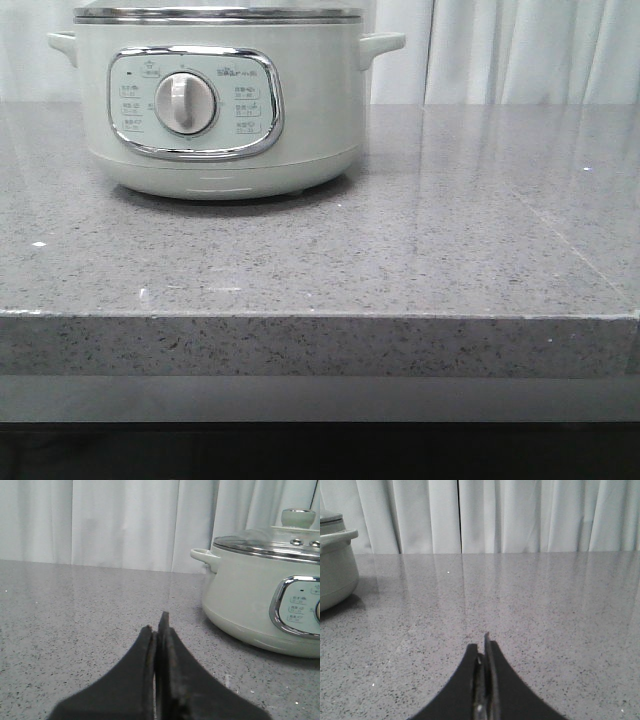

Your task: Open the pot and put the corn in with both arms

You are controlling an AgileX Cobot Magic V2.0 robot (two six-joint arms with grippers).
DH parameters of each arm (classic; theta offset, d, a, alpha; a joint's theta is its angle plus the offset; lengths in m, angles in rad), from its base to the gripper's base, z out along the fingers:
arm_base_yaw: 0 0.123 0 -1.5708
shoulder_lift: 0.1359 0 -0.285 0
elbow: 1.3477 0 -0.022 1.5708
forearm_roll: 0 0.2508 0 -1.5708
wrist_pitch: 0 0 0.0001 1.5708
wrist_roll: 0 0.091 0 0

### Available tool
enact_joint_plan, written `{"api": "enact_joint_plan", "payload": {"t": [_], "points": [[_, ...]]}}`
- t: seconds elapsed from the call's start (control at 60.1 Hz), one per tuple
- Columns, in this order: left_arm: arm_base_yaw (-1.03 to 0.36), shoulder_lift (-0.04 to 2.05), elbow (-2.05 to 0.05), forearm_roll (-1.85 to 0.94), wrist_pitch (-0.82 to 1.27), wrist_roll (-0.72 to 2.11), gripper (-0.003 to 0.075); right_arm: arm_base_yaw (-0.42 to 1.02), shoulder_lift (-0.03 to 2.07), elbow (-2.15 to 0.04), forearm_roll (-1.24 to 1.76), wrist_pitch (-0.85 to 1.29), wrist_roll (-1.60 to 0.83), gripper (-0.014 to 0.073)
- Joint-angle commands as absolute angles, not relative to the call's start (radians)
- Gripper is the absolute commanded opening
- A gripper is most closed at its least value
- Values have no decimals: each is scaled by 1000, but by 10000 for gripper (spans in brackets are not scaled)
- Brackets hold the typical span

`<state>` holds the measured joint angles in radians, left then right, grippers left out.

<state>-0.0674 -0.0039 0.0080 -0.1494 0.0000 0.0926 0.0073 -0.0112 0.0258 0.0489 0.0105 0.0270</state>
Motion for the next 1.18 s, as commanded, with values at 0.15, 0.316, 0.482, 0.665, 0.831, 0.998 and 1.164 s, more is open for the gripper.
{"api": "enact_joint_plan", "payload": {"t": [0.15,0.316,0.482,0.665,0.831,0.998,1.164], "points": [[-65,-24,11,-160,-73,87,-20,2,-35,27,-15,-81,121,-66],[-65,-24,11,-160,-73,87,-20,2,-35,27,-15,-75,121,-66],[-65,-24,11,-160,-73,87,-20,2,-34,27,-15,-75,121,-66],[-65,-24,11,-160,-73,87,-20,2,-34,27,-15,-75,121,-66],[-65,-24,11,-160,-73,87,-20,2,-34,27,-15,-75,121,-66],[-65,-24,11,-160,-73,87,-20,2,-34,27,-15,-75,121,-66],[-65,-24,11,-160,-73,87,-20,2,-34,27,-15,-75,121,-66]]}}
